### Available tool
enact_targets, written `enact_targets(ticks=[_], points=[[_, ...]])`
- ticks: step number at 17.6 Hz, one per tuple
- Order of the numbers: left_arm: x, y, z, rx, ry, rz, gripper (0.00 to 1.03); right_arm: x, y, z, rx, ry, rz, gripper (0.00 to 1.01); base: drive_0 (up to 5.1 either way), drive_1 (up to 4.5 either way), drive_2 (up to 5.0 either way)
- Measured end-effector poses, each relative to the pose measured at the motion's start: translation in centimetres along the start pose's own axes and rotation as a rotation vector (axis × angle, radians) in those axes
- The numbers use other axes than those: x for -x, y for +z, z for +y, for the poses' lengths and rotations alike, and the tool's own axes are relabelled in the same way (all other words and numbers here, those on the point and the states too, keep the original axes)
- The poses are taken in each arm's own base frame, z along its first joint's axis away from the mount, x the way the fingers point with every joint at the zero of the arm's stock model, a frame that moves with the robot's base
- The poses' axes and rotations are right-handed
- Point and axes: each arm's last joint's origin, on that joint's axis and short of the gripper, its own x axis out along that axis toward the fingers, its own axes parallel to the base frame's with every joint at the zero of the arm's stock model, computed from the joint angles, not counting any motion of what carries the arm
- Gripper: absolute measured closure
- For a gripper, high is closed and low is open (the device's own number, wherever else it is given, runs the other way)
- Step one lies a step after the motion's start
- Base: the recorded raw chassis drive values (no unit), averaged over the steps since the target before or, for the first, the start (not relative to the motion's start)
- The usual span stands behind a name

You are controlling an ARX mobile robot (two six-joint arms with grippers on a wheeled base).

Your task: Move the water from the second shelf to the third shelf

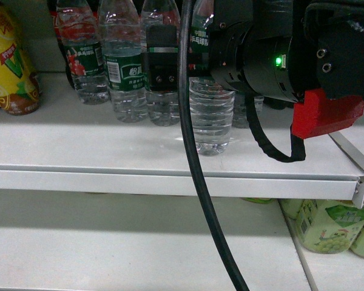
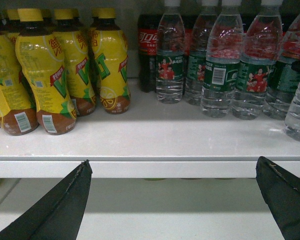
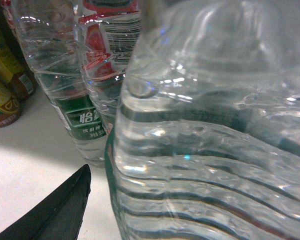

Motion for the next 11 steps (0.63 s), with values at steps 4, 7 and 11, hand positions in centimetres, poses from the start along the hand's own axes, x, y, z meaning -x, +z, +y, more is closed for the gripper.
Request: enact_targets(ticks=[4,7,11], points=[[0.0,0.0,0.0,0.0,0.0,0.0,0.05,-0.1,-0.2,-0.1,-0.007,-0.018,0.003,0.47,0.0,0.0,0.0],[0.0,0.0,0.0,0.0,0.0,0.0,0.05,0.2,-0.1,-0.1,-0.011,-0.016,-0.001,0.57,0.0,0.0,0.0],[0.0,0.0,0.0,0.0,0.0,0.0,0.05,3.7,-0.5,-0.7,-0.032,0.008,0.022,0.58,0.0,0.0,0.0]])
